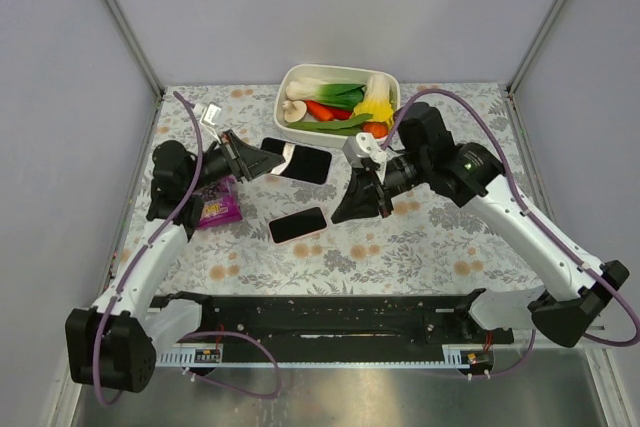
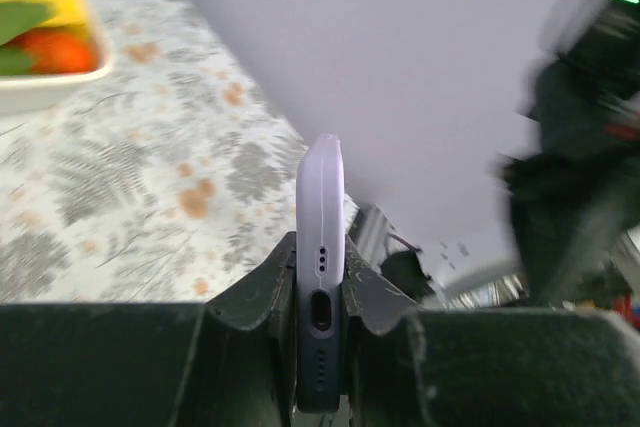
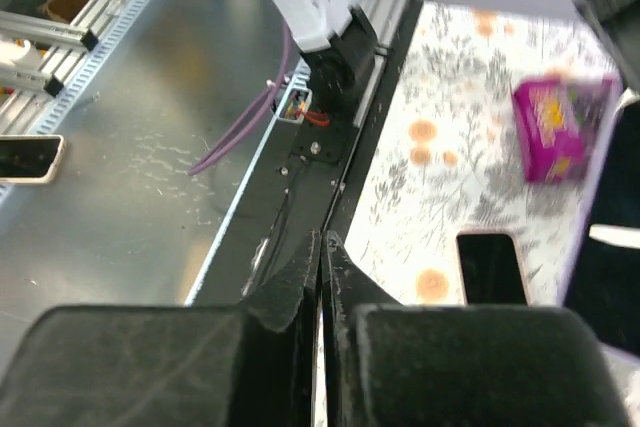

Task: Take the phone out of the phone case
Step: Remove the phone case from the phone.

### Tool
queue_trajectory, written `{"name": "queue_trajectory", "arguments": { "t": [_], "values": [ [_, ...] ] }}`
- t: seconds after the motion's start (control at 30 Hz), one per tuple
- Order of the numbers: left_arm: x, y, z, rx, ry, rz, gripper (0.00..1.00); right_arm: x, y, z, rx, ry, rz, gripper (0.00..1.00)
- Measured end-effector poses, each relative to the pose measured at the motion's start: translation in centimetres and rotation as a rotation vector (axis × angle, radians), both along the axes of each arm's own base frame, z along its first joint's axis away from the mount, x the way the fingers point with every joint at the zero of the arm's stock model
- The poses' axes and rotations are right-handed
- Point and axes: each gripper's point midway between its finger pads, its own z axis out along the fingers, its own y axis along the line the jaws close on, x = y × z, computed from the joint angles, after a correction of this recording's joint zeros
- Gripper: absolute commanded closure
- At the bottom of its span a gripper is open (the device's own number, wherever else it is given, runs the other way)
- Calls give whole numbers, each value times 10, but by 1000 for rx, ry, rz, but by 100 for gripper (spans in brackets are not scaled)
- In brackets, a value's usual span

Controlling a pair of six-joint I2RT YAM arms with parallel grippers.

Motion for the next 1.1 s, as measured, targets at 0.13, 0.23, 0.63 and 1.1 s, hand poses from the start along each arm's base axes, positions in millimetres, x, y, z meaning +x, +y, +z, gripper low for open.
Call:
{"name": "queue_trajectory", "arguments": {
  "t": [0.13, 0.23, 0.63, 1.1],
  "values": [
    [36, 13, -48, 41, 178, 142, 100, -22, 2, 28, 74, -64, 85, 99],
    [36, 14, -62, 62, 224, 153, 100, -20, 1, 32, 71, -70, 65, 77],
    [-13, -17, -30, 202, -73, -91, 100, 45, 5, 17, -62, -91, -317, 11],
    [-56, -31, -20, 282, -232, -281, 100, 70, 17, -36, -198, 7, -372, 10]
  ]
}}
